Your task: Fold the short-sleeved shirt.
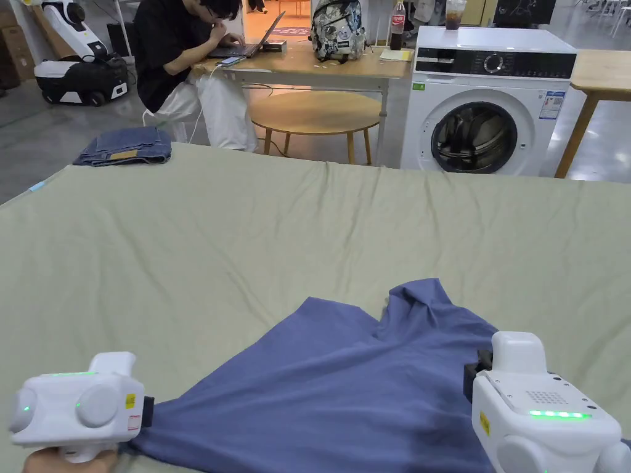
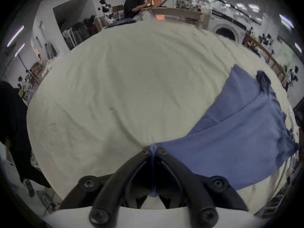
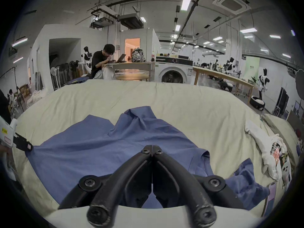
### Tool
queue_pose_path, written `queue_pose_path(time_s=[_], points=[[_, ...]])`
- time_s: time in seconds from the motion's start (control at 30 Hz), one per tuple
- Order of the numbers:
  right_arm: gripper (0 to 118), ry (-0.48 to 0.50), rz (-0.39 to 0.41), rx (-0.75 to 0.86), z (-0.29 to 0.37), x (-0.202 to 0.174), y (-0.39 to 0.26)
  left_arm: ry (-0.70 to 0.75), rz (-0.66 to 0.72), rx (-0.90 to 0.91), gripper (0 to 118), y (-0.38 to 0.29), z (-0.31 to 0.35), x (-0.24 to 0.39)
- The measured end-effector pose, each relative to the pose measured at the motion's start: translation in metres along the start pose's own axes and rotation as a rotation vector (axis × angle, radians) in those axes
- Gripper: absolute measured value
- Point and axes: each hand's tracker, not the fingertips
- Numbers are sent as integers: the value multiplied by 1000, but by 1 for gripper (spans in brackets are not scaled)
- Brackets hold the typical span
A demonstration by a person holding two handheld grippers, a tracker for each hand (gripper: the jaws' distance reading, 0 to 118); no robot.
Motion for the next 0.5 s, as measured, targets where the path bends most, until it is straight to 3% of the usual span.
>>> queue_pose_path(time_s=[0.23, 0.27, 0.3, 0.33, 0.37, 0.5], points=[[2, 97, 33, -200, -83, 43, 55, -68, 62, 49, 0, -4, 10, -25], [11, 101, 40, -237, -98, 47, 63, -75, 73, 52, 0, -5, 10, -27], [26, 92, 60, -250, -110, 50, 69, -74, 76, 51, 0, -6, 9, -27], [48, 92, 89, -281, -125, 53, 77, -72, 78, 49, 0, -6, 8, -28], [59, 100, 105, -314, -140, 57, 83, -74, 77, 46, 0, -6, 6, -29], [64, 97, 150, -368, -182, 60, 100, -75, 86, 40, 0, -6, -2, -32]])
